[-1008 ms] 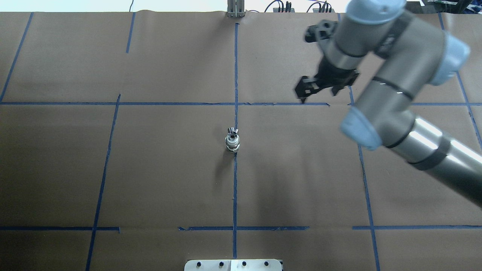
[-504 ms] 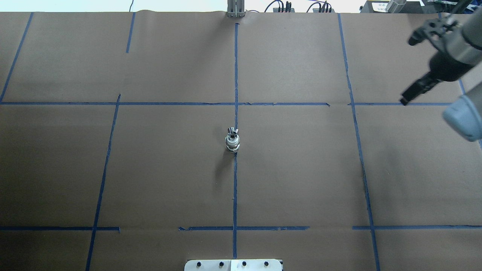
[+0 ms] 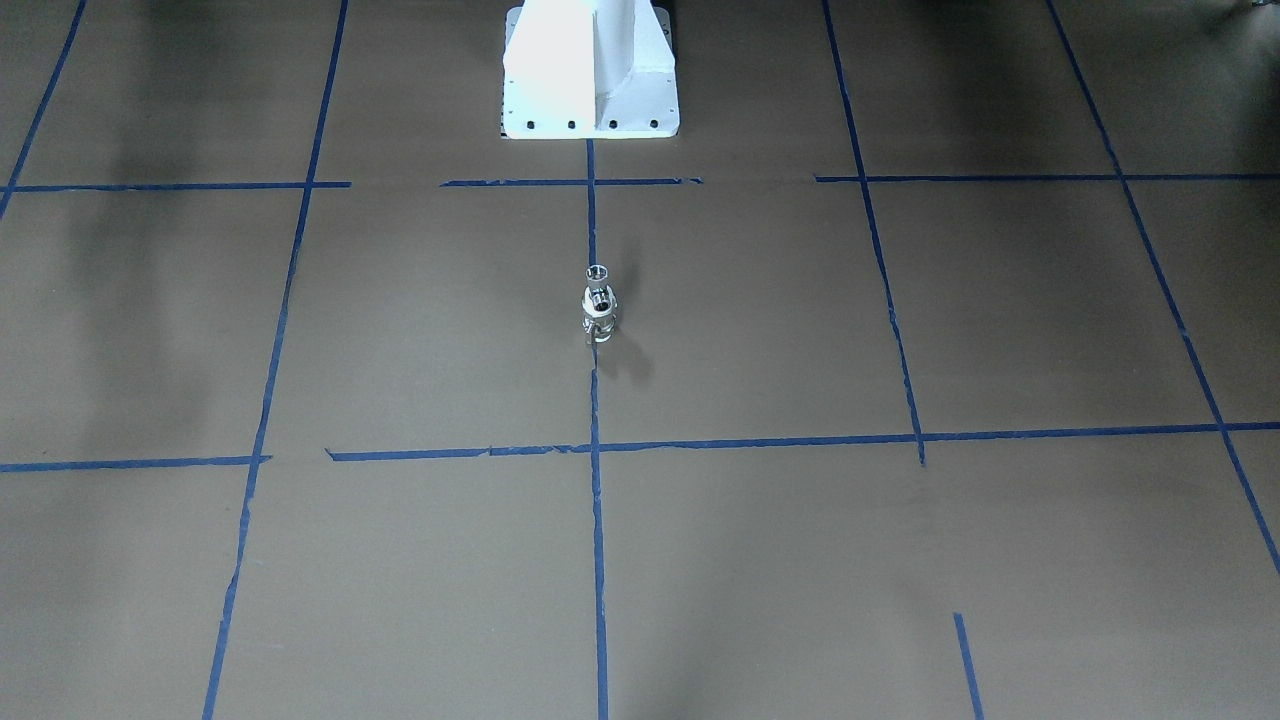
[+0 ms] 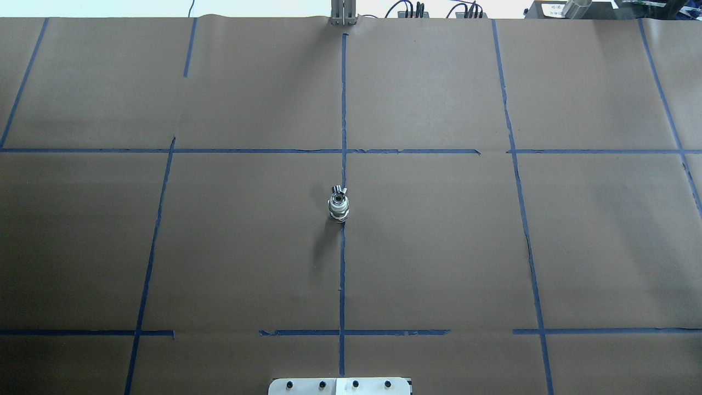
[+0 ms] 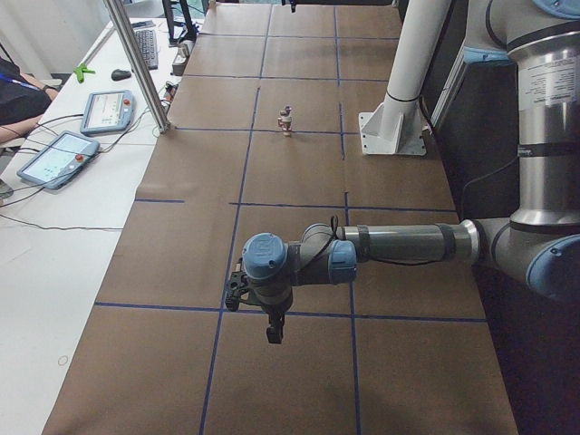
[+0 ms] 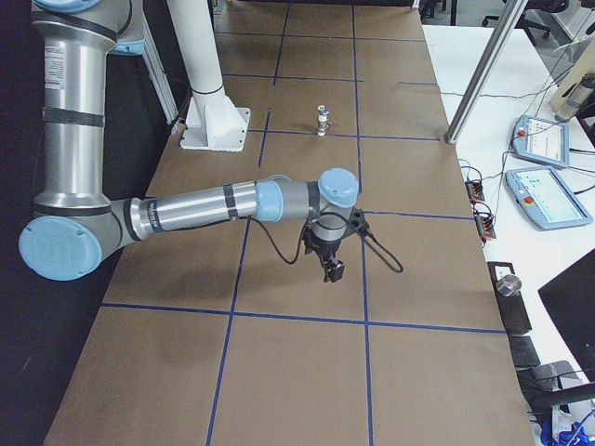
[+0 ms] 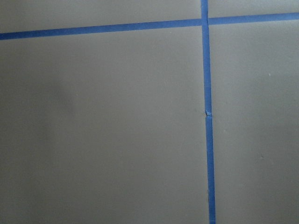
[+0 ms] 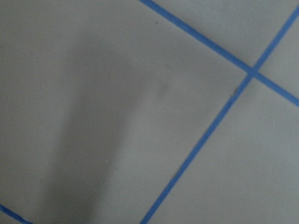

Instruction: Assemble PPR valve and pipe with both arms

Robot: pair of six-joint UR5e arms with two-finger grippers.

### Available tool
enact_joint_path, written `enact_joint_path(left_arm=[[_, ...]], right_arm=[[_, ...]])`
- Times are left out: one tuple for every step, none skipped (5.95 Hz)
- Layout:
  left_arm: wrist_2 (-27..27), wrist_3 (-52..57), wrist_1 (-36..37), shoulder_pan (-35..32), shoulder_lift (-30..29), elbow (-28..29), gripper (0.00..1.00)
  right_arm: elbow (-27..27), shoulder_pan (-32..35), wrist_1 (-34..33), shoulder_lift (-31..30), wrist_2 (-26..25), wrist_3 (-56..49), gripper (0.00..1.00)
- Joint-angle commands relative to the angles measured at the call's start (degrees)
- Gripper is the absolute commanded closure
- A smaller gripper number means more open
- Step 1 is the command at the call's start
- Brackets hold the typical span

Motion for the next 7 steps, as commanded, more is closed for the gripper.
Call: enact_joint_path(left_arm=[[0.00, -0.02, 0.08, 0.00, 0.20, -0.07, 0.00], [0.00, 0.15, -0.44, 0.00, 2.90, -0.85, 0.00], [0.00, 0.15, -0.09, 0.00, 2.93, -0.86, 0.00], [-0.18, 0.15, 0.00, 0.00, 2.93, -0.86, 0.00], [0.00, 0.06, -0.61, 0.09, 2.67, -0.34, 0.00], [0.00, 0.06, -0.62, 0.09, 2.49, -0.24, 0.00], [0.00, 0.06, -0.71, 0.09, 2.40, -0.59, 0.00]], right_arm=[[-0.77, 5.61, 0.01, -6.25, 0.71, -1.32, 0.00], [-0.86, 5.62, 0.01, -6.61, 0.80, -1.32, 0.00], [-1.30, 5.62, 0.01, -6.62, 0.89, -1.32, 0.00], [-1.56, 5.62, 0.01, -6.53, 1.15, -1.32, 0.00], [-1.74, 5.62, 0.01, -6.62, 2.02, -1.23, 0.00], [-2.44, 5.62, 0.01, -6.62, 3.77, -1.23, 0.00], [-2.70, 5.62, 0.09, -6.53, 3.79, -1.23, 0.00]])
